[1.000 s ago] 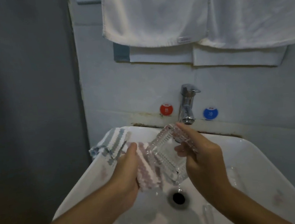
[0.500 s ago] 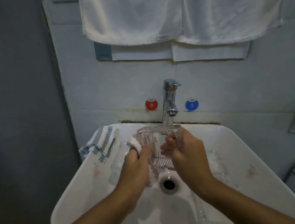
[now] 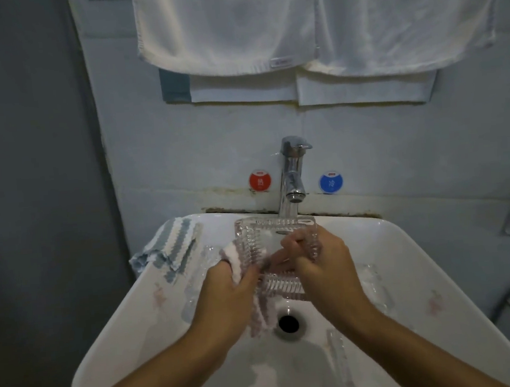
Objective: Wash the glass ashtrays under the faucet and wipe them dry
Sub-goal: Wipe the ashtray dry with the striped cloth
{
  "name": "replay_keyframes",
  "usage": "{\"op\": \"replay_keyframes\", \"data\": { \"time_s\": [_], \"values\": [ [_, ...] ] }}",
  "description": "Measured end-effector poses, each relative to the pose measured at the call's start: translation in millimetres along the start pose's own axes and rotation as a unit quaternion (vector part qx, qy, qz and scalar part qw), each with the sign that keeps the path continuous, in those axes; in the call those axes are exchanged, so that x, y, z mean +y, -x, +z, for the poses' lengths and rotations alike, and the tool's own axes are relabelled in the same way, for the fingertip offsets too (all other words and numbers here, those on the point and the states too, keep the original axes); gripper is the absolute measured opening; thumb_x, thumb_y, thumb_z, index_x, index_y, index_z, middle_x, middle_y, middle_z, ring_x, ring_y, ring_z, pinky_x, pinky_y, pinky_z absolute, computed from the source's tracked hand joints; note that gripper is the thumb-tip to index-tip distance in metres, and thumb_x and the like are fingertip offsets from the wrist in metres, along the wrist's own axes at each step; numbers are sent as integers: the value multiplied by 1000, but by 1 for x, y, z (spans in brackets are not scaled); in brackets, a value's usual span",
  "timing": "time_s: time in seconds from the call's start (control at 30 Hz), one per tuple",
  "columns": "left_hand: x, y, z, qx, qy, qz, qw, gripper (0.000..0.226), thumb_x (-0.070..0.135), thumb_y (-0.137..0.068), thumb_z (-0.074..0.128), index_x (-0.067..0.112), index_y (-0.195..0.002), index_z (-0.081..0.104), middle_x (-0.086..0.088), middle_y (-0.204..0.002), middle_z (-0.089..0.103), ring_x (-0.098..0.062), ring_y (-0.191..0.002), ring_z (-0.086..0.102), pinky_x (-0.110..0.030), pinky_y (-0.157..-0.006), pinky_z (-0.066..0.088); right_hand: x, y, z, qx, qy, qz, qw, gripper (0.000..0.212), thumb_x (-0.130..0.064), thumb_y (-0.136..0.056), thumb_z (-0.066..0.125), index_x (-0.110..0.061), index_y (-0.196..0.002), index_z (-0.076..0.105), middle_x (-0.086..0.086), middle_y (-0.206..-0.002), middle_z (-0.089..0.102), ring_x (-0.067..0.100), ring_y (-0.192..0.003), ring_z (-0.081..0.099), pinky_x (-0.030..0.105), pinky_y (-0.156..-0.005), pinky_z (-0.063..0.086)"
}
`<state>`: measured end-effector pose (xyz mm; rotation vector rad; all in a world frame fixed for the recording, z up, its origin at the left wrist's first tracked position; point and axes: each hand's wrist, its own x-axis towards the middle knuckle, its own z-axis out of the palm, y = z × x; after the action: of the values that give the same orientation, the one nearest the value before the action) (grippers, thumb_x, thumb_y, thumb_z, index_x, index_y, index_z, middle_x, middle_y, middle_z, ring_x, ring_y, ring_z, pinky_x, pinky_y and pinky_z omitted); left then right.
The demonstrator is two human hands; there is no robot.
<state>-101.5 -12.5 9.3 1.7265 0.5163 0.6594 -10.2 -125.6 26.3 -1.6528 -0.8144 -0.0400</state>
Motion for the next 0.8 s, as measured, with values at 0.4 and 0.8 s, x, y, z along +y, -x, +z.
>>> {"op": "replay_keyframes", "data": {
  "time_s": [0.4,0.8],
  "values": [
    [-11,-3,-12,78,-161,99,979,11,24,-96,63,24,-85,64,8,-74,68,-8,-72,66,-23,-63,52,8,-6,-14,-181,233,15,956,11,-7,-96,61,-16,-92,66,-5,-81,73,4,-73,69,23,-68,60],
    [0,2,-3,92,104,-48,989,17,36,-99,58,23,-96,68,7,-83,77,-15,-80,74,-43,-78,61,12,4,8,-29,148,-30,988,26,0,-97,57,-24,-89,58,-8,-82,68,9,-73,68,30,-60,61]
  ]
}}
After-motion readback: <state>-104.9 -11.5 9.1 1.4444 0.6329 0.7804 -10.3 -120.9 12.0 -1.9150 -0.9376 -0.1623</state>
